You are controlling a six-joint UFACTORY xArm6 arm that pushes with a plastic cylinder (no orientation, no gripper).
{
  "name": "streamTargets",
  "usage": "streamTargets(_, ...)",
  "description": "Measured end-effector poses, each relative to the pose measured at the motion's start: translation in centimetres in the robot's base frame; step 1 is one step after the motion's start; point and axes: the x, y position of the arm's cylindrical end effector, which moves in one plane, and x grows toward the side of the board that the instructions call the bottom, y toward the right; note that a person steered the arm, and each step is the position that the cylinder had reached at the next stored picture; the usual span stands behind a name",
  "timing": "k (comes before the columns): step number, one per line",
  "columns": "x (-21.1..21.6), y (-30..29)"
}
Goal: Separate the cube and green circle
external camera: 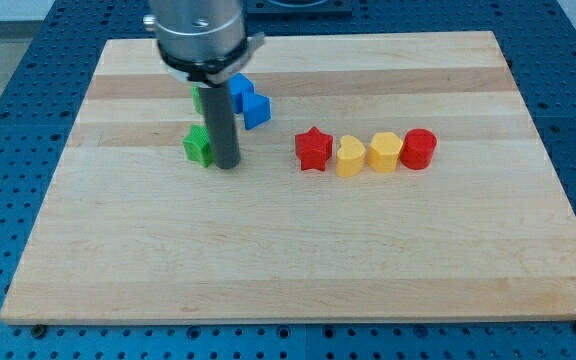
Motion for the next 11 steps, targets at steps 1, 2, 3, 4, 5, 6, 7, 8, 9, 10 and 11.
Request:
streamTargets(1, -3.1, -3.3)
streamTargets(2, -5.4, -6.4)
streamTargets(3, -4.6, -6.6)
streamTargets(4, -3.0, -4.8)
streamTargets(5, -3.8, -2.3)
streamTargets(6, -6.4, 0.2)
streamTargets(7, -9.0, 2.2)
streamTargets(8, -12.3, 2.0)
streamTargets(9, -14.3, -0.4)
streamTargets(10, -14.1, -1.8)
streamTargets(11, -12.0, -0.4)
